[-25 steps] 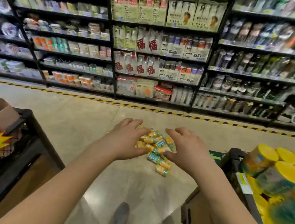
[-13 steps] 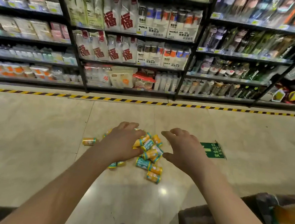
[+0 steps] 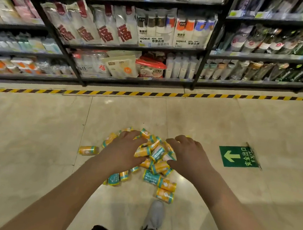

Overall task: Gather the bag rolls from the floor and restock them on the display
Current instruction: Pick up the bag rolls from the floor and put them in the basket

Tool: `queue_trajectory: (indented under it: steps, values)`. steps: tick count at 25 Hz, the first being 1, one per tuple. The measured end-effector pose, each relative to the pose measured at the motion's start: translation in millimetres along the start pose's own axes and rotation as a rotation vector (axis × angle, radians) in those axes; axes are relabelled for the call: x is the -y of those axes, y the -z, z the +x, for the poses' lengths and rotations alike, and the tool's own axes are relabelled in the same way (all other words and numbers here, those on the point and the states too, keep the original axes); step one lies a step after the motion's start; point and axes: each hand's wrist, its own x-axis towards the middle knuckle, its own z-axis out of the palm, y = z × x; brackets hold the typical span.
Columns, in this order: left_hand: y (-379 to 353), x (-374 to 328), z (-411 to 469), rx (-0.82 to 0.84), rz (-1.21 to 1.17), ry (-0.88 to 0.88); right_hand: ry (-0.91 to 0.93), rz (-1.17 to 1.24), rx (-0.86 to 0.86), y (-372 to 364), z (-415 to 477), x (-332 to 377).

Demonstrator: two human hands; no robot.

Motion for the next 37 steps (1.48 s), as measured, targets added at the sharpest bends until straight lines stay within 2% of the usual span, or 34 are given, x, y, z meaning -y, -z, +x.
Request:
queue_trajectory:
  steps: [4,10,14,18,23,25,29,33,37]
  values:
    - [-69.6,40.0,95.4,0.051,-0.022,0.050,-0.008,0.055,0.066,-87.0,82.6,-43.8]
    - [-244.7,117.4,216.5,0.145,-0.008,0.078,-0.078,0.132,0.154,-310.9,176.6,-71.3]
    - [-362.4,171.1,270.5,0.205,-0.015,0.061,-0.104,0.060,0.233,-456.5,228.6,-70.7]
    - [-436.6,209.2,299.7,0.218,0.006,0.058,-0.034,-0.022,0.243,-548.3,275.1,-72.9]
    - [-467.2,224.2,339.7,0.172,-0.003,0.053,0.084,-0.230,0.308,-580.4,299.8,-78.6]
    - [-462.1,217.4,359.3,0.146,0.005,0.085,0.100,-0.198,0.318,-570.6,299.9,-83.4]
    - [-457.5,202.4,402.1,0.135,0.122,0.193,-0.097,0.198,0.072,-538.5,290.4,-99.0]
    - [-501.3,201.3,427.0,0.168,0.177,0.230,-0.286,0.601,-0.132,-519.0,280.9,-116.7]
    - [-509.4,220.6,413.2,-0.013,0.117,0.201,-0.292,0.828,-0.226,-517.0,272.9,-125.8]
